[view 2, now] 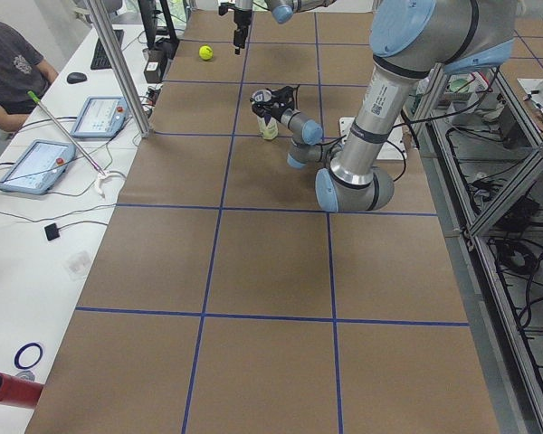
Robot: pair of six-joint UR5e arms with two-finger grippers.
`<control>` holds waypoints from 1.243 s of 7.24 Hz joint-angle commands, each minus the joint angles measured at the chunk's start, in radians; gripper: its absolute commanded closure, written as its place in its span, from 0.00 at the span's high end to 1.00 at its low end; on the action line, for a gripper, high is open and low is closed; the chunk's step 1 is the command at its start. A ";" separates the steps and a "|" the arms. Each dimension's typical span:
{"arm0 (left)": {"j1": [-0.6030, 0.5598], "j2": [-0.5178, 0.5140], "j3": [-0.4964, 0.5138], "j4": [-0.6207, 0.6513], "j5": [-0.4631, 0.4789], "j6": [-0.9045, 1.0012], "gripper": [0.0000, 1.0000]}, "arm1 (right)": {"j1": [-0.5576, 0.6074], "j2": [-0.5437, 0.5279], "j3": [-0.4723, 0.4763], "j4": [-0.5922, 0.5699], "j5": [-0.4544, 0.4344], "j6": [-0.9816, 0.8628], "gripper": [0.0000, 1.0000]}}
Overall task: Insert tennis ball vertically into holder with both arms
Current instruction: 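Move the right gripper to the farther yellow tennis ball and grasp it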
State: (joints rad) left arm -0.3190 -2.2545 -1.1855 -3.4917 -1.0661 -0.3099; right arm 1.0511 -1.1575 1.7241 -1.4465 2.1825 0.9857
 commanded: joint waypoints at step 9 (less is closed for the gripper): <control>0.000 0.003 -0.003 0.000 0.000 0.000 0.84 | 0.018 0.122 -0.767 0.555 -0.501 -0.142 0.97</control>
State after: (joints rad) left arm -0.3191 -2.2540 -1.1878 -3.4913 -1.0661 -0.3098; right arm 1.0867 -1.0327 0.9700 -0.9065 1.7176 0.8221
